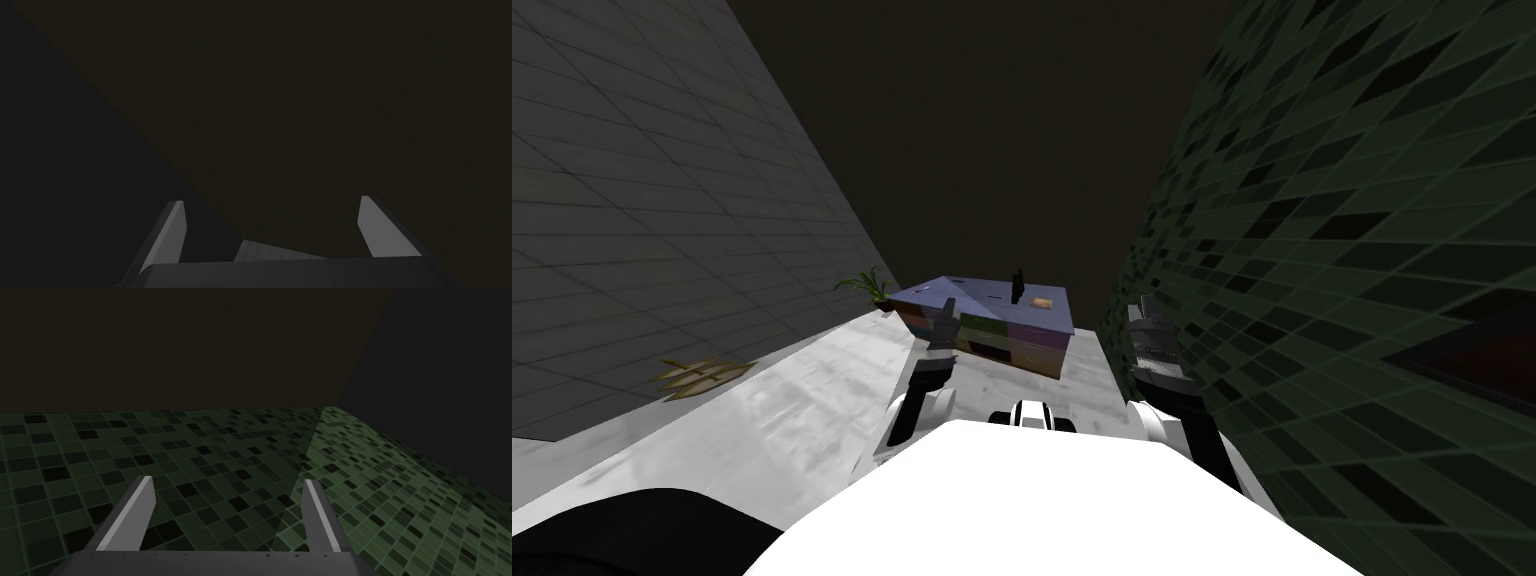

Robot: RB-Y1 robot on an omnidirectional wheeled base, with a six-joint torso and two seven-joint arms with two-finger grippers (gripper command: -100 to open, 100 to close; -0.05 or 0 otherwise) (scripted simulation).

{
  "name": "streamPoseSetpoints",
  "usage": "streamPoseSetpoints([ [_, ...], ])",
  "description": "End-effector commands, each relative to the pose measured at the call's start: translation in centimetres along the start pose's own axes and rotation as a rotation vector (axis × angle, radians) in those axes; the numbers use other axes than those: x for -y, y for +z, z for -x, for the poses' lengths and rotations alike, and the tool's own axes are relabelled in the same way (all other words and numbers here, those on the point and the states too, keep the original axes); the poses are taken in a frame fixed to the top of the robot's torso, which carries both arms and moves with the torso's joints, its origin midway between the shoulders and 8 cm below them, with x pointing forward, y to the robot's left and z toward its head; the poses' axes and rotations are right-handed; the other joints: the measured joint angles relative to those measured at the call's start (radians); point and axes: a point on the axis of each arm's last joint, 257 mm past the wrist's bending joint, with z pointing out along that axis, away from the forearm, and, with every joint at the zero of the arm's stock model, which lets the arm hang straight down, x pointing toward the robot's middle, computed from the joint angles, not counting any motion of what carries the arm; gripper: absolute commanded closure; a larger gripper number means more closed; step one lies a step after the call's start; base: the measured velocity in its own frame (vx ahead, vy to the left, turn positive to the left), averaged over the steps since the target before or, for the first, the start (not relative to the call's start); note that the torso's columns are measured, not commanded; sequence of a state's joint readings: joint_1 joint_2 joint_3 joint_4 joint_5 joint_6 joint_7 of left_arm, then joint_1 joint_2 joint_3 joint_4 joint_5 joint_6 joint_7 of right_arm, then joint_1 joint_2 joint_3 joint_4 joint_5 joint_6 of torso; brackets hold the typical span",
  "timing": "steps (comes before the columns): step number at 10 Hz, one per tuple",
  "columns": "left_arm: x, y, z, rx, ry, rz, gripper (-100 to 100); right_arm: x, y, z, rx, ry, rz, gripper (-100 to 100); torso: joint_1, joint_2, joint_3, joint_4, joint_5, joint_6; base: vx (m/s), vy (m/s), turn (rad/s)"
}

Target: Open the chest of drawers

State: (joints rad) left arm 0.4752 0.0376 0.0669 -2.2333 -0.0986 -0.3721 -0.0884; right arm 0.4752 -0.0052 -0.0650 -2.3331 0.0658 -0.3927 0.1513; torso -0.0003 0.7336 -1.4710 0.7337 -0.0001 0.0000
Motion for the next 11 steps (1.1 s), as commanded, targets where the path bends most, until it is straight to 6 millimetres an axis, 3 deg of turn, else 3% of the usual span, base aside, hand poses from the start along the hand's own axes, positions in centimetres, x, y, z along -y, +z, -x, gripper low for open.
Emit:
streamPoseSetpoints([
  [1, -1.4, -0.2, -0.9, -0.055, 0.024, 0.005, -100, 0.0, 0.0, 0.0, 0.0, 0.0, 0.0, 0, 0.0, 0.003, -0.004, 0.003, 0.0, 0.0, 0.037, -0.025, -0.011],
  [11, -9.1, -2.8, -3.8, -0.152, 0.04, 0.082, -100, 0.0, 0.0, 0.0, 0.0, 0.0, 0.0, 0, 0.001, 0.004, -0.005, 0.004, 0.0, 0.0, 0.051, -0.034, -0.014],
])
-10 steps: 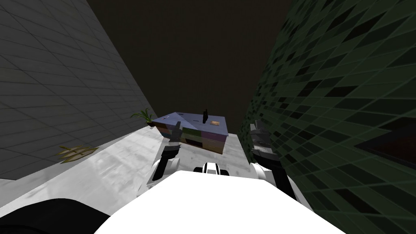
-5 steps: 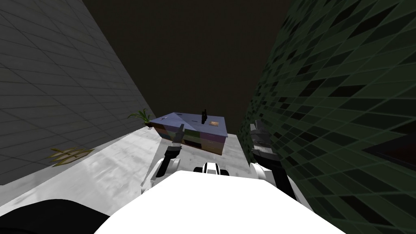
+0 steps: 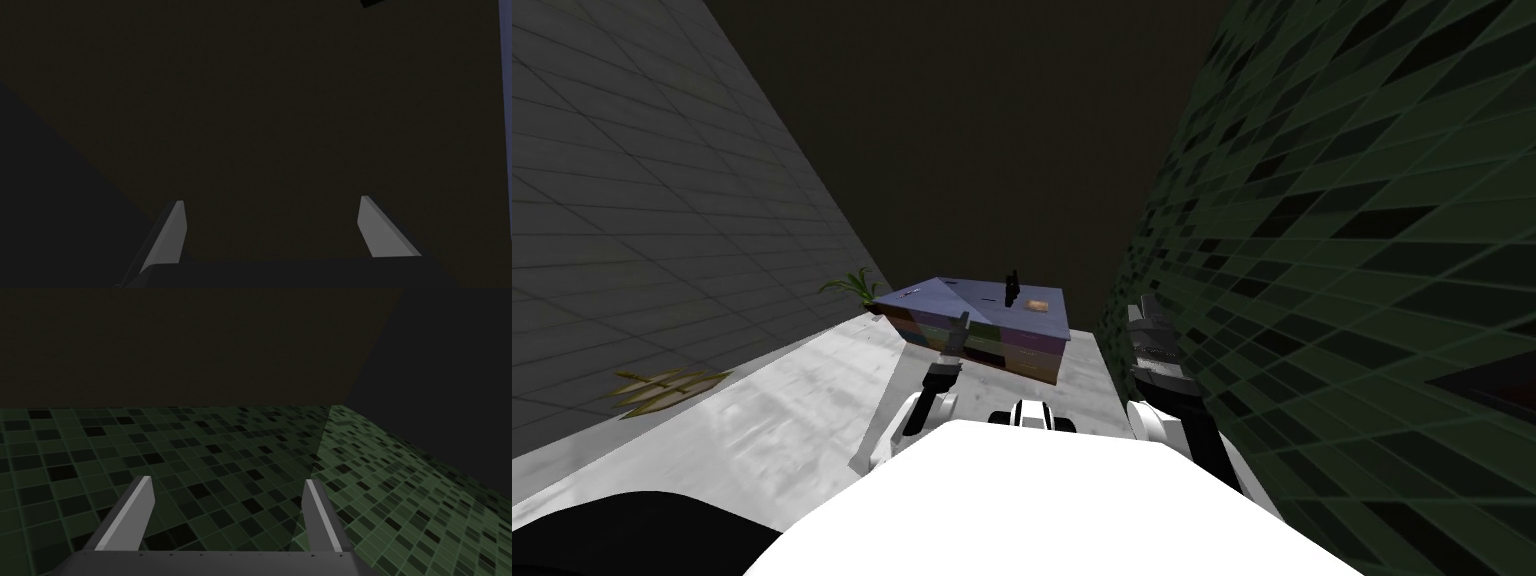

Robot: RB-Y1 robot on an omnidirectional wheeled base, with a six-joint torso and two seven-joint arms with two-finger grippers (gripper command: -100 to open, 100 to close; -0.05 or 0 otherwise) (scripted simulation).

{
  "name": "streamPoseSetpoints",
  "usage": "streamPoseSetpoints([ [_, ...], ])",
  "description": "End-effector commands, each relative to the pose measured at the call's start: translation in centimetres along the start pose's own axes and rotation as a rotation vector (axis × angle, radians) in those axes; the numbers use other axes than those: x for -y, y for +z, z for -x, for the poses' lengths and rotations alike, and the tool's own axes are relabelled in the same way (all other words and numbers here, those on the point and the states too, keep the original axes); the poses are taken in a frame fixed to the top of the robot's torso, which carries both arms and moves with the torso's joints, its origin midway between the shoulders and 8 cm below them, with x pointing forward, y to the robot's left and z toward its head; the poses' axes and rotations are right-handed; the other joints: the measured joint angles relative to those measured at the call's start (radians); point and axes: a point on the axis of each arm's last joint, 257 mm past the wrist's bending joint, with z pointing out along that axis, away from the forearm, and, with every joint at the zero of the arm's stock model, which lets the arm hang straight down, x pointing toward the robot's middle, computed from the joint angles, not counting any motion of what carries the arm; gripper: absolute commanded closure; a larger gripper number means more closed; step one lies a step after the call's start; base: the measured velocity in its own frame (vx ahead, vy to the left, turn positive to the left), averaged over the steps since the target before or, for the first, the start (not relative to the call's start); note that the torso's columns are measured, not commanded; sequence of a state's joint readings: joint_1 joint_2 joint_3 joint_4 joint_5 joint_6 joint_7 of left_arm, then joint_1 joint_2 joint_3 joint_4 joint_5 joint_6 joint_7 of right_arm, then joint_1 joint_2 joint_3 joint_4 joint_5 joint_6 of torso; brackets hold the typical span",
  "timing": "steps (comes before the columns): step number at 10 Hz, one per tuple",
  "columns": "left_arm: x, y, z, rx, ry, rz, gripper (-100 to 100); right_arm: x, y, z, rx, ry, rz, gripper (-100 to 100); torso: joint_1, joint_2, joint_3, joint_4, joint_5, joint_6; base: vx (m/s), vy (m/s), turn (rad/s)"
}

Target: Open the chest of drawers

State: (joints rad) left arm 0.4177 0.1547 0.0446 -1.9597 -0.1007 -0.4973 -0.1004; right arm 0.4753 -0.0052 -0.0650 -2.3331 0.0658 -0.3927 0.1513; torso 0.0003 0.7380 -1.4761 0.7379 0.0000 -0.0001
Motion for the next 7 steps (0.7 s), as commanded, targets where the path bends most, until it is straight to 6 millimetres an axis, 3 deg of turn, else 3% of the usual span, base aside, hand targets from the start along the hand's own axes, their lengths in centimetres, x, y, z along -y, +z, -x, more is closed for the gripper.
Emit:
streamPoseSetpoints([
  [1, -1.8, -0.4, -0.8, -0.018, -0.002, 0.014, -100, 0.0, 0.0, 0.0, 0.0, 0.0, 0.0, 0, 0.0, 0.0, 0.0, 0.0, 0.0, 0.0, 0.051, -0.041, -0.023],
  [7, -5.8, -2.0, -2.4, -0.051, -0.007, 0.068, -100, 0.0, 0.0, 0.0, 0.0, 0.0, 0.0, 0, 0.0, 0.001, 0.001, 0.0, 0.0, 0.0, 0.051, -0.03, -0.013],
])
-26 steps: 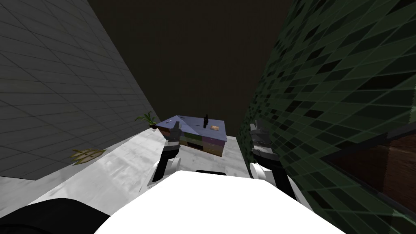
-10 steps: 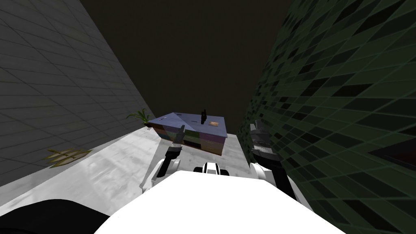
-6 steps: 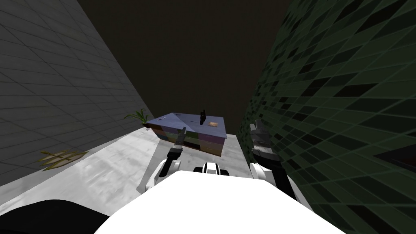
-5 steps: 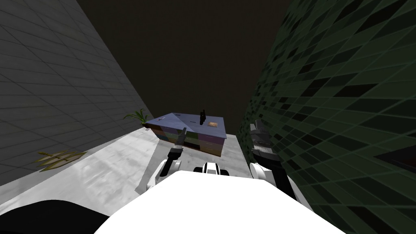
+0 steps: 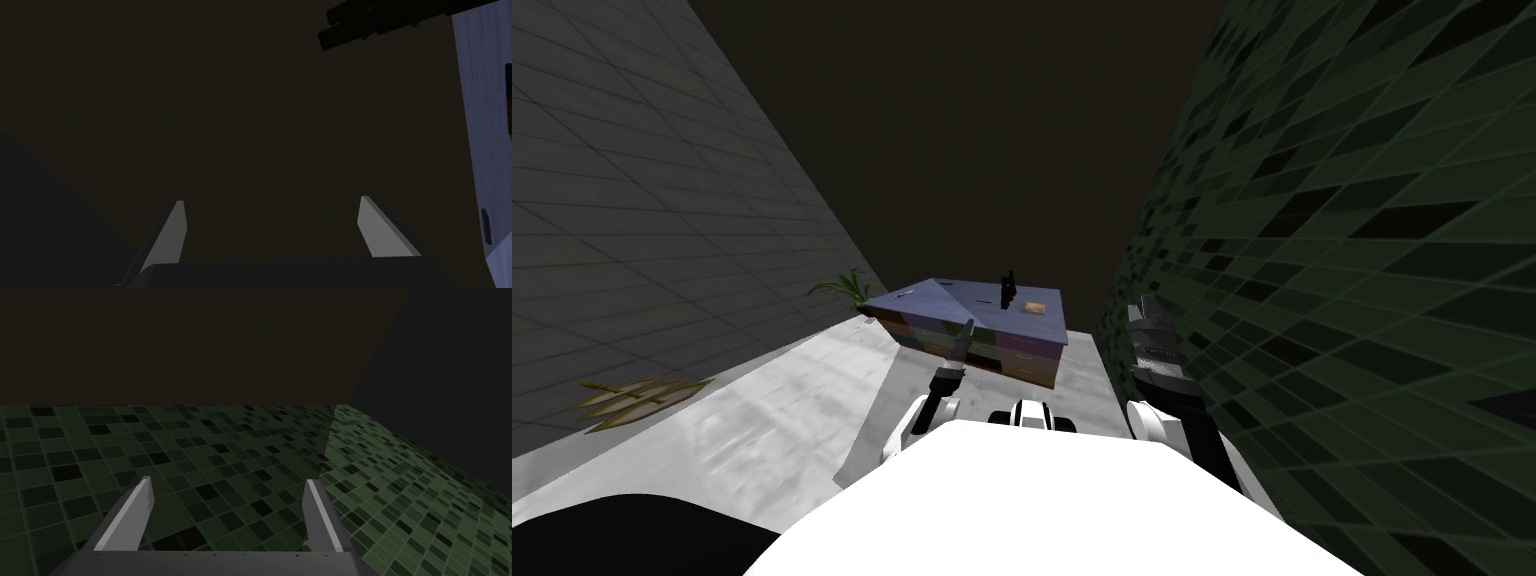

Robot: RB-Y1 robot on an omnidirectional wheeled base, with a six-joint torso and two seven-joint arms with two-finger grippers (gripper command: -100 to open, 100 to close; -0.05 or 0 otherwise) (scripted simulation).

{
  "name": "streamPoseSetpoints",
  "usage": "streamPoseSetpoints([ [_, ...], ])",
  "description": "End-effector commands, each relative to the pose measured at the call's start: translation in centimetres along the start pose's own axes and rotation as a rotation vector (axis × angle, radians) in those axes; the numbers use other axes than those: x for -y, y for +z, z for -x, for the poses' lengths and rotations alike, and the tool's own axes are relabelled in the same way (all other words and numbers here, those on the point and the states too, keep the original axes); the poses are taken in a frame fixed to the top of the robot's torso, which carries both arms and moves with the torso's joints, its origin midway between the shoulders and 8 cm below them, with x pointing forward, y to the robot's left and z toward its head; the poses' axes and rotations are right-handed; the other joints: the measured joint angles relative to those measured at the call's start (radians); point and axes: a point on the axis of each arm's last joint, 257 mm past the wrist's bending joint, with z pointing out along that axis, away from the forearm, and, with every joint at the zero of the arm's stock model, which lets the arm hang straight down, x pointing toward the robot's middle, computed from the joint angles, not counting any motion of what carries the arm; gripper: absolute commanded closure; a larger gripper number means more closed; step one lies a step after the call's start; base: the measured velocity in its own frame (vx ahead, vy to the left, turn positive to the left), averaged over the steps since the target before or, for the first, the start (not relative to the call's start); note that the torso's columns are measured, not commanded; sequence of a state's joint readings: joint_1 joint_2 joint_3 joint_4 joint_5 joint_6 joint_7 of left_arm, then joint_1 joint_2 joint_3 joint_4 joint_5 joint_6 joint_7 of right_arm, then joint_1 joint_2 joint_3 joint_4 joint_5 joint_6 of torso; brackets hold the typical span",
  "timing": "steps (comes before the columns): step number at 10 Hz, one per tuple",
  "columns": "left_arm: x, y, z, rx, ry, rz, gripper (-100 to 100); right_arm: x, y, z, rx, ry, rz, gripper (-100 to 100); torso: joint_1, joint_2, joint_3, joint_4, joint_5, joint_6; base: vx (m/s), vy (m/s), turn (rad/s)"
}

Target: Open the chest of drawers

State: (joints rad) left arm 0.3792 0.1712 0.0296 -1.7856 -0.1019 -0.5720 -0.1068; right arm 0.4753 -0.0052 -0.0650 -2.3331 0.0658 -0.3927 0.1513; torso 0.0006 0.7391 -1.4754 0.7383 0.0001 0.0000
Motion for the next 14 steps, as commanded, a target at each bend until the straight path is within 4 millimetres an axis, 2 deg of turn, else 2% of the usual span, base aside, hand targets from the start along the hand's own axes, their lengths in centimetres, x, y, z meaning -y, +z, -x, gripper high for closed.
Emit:
streamPoseSetpoints([
  [1, -1.8, -0.6, -0.7, -0.014, -0.002, 0.017, -100, 0.0, 0.0, 0.0, 0.0, 0.0, 0.0, 0, 0.0, 0.001, 0.0, 0.0, 0.0, 0.0, 0.038, -0.03, -0.018],
  [14, -9.7, -4.4, -4.6, -0.076, -0.032, 0.129, -100, 0.0, 0.0, 0.0, 0.0, 0.0, 0.0, 0, -0.001, -0.001, -0.001, 0.0, 0.0, 0.0, 0.046, -0.028, -0.013],
])
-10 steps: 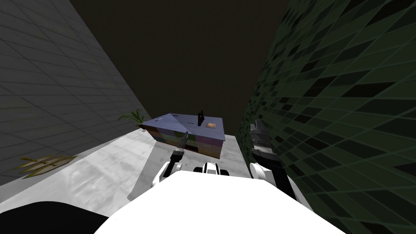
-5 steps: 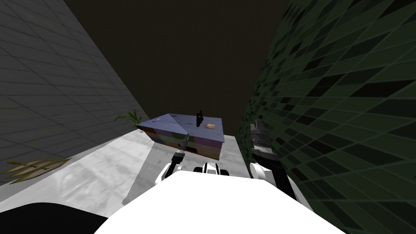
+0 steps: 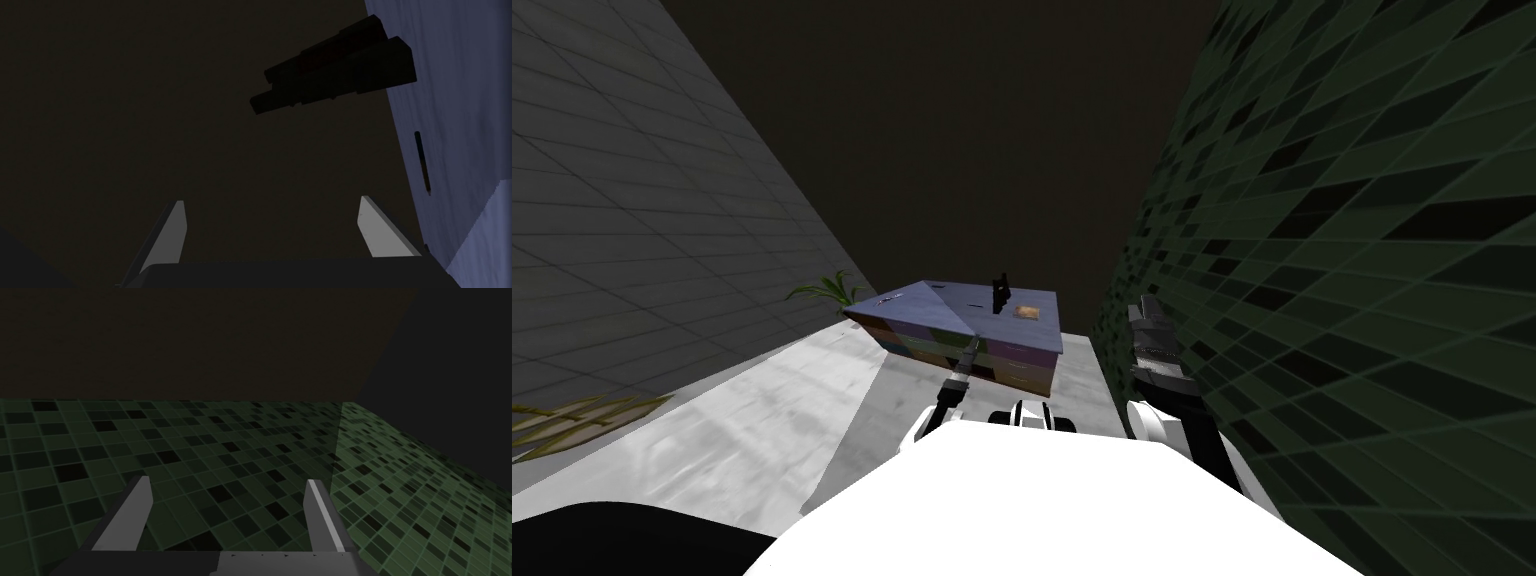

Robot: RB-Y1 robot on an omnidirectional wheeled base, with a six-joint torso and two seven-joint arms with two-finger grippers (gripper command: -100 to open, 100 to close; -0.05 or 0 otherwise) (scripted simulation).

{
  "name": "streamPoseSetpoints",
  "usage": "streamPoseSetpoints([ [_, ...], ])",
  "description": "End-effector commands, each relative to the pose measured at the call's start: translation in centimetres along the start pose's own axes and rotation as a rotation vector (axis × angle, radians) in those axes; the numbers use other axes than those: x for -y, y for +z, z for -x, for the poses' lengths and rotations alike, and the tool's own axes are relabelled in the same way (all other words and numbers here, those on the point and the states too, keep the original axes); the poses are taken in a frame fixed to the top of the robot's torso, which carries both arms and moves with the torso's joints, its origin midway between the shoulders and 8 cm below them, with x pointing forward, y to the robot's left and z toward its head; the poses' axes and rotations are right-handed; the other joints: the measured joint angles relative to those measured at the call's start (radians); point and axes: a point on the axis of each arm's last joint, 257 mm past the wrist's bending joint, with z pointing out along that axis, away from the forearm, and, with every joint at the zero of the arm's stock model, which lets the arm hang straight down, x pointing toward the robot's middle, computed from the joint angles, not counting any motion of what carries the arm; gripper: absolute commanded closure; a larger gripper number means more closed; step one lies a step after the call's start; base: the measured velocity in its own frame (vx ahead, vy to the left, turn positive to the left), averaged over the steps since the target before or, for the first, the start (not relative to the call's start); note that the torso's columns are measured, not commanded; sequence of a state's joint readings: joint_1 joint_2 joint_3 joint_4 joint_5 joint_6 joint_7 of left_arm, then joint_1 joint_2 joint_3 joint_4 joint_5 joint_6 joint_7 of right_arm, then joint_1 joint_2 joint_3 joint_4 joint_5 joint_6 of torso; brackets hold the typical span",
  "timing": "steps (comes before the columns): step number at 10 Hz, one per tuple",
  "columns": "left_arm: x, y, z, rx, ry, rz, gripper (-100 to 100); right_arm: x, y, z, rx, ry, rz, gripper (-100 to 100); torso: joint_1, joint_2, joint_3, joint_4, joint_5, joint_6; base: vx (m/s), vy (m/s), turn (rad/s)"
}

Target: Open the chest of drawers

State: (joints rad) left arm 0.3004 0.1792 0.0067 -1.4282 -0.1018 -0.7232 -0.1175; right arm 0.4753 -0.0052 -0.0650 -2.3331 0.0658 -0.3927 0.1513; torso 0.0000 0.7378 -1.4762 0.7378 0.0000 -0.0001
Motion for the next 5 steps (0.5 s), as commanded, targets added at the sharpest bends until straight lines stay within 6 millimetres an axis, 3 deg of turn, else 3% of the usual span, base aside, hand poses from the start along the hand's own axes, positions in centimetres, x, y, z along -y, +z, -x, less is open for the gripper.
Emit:
streamPoseSetpoints([
  [1, -1.7, -0.9, -0.8, -0.011, -0.008, 0.028, -100, 0.0, 0.0, 0.0, 0.0, 0.0, 0.0, 0, 0.0, 0.0, 0.0, 0.0, 0.0, 0.0, 0.043, -0.028, -0.009],
  [5, -4.1, -2.0, -2.3, -0.027, -0.026, 0.069, -100, 0.0, 0.0, 0.0, 0.0, 0.0, 0.0, 0, 0.0, 0.0, 0.0, 0.0, 0.0, 0.0, 0.046, -0.027, -0.013],
])
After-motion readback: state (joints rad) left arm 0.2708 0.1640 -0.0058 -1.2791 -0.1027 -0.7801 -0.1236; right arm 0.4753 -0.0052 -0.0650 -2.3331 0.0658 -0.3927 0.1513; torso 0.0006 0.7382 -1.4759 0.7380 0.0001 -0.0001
